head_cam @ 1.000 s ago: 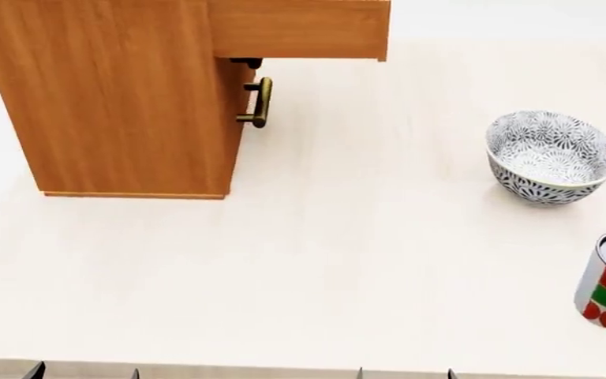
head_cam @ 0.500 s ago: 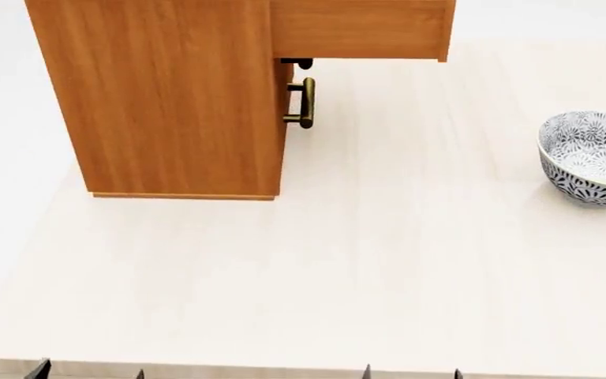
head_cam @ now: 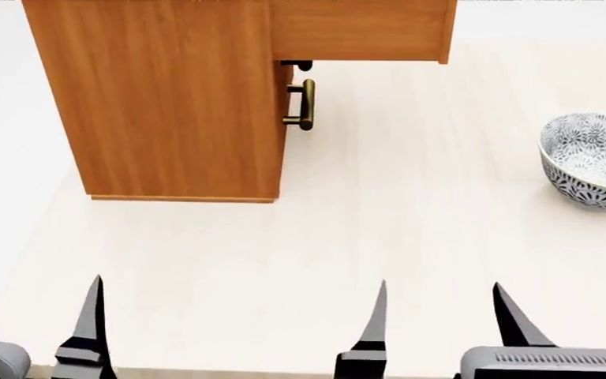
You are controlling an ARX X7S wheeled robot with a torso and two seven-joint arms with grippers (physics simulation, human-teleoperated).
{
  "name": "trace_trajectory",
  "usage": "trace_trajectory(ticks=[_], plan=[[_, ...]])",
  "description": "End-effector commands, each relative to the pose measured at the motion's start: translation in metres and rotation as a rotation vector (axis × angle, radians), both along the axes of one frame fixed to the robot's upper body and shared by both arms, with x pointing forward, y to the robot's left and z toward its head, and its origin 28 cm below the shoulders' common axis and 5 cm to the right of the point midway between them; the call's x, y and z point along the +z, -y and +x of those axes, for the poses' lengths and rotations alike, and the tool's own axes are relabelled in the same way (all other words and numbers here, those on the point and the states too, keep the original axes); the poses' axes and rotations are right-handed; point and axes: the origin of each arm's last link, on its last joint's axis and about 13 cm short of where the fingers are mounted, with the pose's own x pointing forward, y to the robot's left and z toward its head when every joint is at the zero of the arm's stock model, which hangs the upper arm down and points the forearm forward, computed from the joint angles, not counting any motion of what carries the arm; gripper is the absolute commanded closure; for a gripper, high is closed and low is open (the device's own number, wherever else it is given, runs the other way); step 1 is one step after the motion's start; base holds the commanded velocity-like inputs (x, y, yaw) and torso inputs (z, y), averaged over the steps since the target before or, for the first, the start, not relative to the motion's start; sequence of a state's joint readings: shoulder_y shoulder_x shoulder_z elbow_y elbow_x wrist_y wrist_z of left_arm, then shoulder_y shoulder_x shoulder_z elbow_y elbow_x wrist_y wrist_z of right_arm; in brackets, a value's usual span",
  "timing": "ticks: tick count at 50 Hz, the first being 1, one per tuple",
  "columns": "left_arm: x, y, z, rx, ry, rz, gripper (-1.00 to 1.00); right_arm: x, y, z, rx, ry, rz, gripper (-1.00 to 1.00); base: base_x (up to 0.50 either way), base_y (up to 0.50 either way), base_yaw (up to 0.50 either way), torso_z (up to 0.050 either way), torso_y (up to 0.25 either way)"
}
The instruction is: Put the bowl on top of the cabinet.
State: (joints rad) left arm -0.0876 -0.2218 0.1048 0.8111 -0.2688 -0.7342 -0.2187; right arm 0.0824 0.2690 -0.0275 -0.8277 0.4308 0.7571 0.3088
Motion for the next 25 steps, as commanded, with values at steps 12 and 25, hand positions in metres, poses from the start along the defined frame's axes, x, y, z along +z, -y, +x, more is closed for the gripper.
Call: trace_trajectory(ticks=[12, 25], plan=[[0.008, -0.002, -0.005, 0.017, 0.002, 0.005, -1.00, 0.009, -0.001, -0.013, 0.021, 0.017, -0.018, -1.00, 0.50, 0.00, 0.00, 0.000, 0.000], [-0.001, -0.004, -0.007, 0.036, -0.013, -0.002, -1.00, -0.001, 0.001, -0.016, 0.022, 0.015, -0.045, -1.00, 0.50, 0.00, 0.00, 0.000, 0.000]])
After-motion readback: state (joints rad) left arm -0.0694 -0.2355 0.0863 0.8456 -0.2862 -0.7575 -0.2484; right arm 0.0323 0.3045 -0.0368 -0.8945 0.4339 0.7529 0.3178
